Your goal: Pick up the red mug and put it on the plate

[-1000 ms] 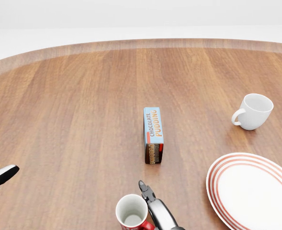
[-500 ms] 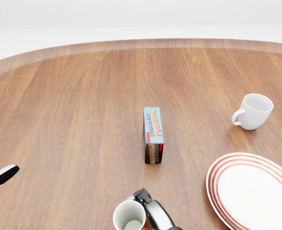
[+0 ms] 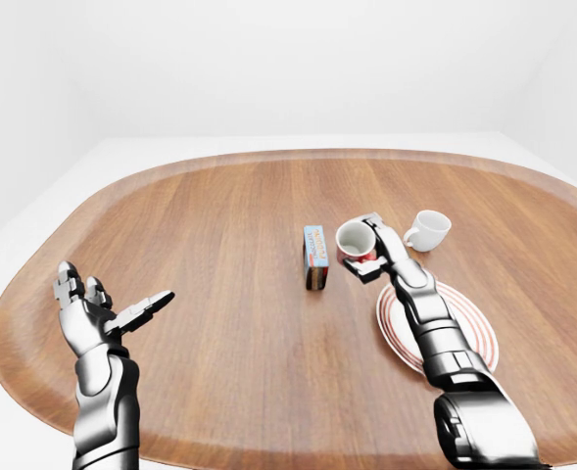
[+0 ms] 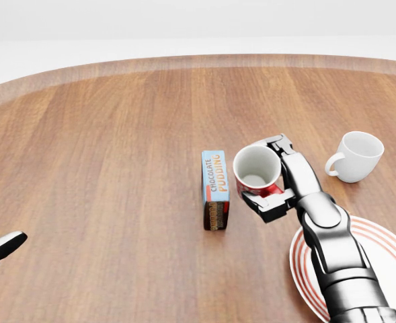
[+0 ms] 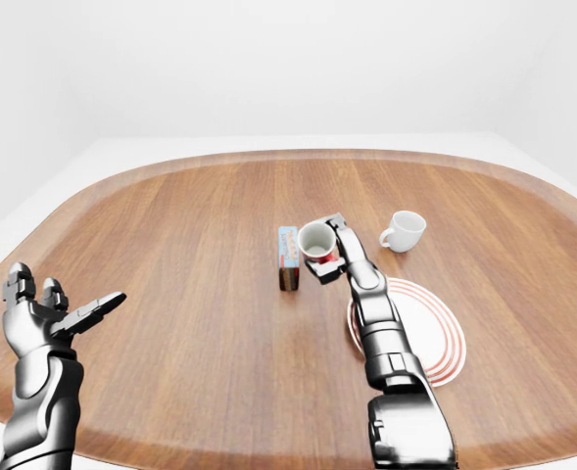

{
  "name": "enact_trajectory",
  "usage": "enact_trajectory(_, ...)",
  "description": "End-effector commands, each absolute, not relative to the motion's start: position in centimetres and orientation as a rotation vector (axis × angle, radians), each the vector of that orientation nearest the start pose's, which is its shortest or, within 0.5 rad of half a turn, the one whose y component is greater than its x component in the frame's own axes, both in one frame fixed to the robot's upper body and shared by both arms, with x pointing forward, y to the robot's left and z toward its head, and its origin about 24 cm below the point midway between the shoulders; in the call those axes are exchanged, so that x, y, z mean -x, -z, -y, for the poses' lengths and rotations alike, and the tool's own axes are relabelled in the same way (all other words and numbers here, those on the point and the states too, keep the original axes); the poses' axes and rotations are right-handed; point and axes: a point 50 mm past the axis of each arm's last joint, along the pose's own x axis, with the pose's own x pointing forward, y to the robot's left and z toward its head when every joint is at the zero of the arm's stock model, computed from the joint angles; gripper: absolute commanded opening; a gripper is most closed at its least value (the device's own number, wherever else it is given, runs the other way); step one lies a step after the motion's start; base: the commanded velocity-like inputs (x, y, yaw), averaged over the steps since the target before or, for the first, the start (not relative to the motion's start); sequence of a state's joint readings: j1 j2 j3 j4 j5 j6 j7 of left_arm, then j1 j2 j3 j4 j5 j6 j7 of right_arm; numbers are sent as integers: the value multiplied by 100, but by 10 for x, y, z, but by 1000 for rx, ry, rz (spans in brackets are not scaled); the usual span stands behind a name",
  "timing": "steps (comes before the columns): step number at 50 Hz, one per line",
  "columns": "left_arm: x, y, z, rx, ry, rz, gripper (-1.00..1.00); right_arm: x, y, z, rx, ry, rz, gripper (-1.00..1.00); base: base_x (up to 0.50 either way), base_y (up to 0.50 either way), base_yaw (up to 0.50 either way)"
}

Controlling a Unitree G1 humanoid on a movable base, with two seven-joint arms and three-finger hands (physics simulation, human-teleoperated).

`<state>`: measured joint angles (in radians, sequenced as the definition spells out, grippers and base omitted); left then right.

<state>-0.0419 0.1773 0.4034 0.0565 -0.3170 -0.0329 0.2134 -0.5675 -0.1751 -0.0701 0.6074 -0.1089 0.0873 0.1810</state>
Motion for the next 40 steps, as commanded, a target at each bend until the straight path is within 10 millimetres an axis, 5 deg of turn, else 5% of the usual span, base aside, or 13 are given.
enact_trajectory(1, -236, -62, -288, 163, -608, 99, 100, -379, -84, 261, 212, 123, -335, -100, 0, 0, 0)
enact_trajectory(5, -237, -61, -288, 162, -608, 99, 100, -351, -49, 294, 178, 214, -474, -100, 0, 0, 0)
enact_trajectory(19, -236, -61, -289, 167, -609, 101, 100, -309, -20, 338, 38, 389, -565, -100, 0, 0, 0)
enact_trajectory(40, -234, -60, -290, 170, -614, 103, 100, -266, 21, 347, -48, 415, -657, -100, 0, 0, 0)
